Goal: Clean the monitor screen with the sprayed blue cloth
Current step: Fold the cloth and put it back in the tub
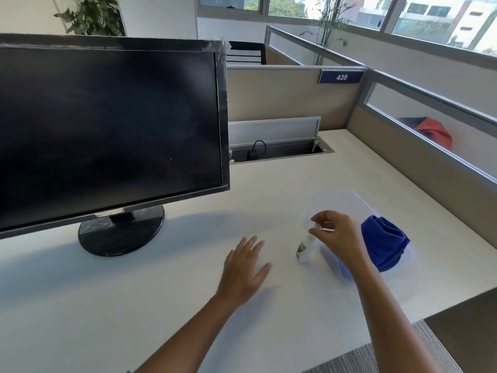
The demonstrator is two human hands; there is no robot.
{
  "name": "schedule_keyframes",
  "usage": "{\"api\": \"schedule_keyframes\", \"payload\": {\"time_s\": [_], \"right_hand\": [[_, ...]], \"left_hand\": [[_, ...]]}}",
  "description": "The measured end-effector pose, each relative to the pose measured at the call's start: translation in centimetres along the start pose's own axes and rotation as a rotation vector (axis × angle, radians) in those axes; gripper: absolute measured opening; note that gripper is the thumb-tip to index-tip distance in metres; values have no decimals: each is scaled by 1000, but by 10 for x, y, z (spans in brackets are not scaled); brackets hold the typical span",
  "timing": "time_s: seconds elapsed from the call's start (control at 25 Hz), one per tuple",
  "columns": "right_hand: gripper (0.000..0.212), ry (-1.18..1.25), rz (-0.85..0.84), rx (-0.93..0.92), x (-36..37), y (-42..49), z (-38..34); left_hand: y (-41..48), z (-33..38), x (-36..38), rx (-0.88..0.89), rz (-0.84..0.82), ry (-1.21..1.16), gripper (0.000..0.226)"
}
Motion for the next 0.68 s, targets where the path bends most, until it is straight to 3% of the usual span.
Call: {"api": "schedule_keyframes", "payload": {"time_s": [0.12,0.32,0.52,0.68], "right_hand": [[24,41,59,-18,8,-7,4],[25,-29,258,-98,17,-21,9],[18,30,426,-172,33,-38,22],[17,89,442,-184,49,-44,31]], "left_hand": [[28,44,8,68,-129,-19,64],[59,92,23,87,-286,-110,60],[65,93,36,87,-220,-121,40],[62,83,44,78,-235,-115,53]]}}
Point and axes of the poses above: each hand's wrist, its own y-axis towards the middle knuckle, its own x-axis out of the palm, z = x × y, the point moved 2 cm from there along y, towards the middle knuckle, and after that the axes turned 8 degrees about -x, right-handed, at the moved point
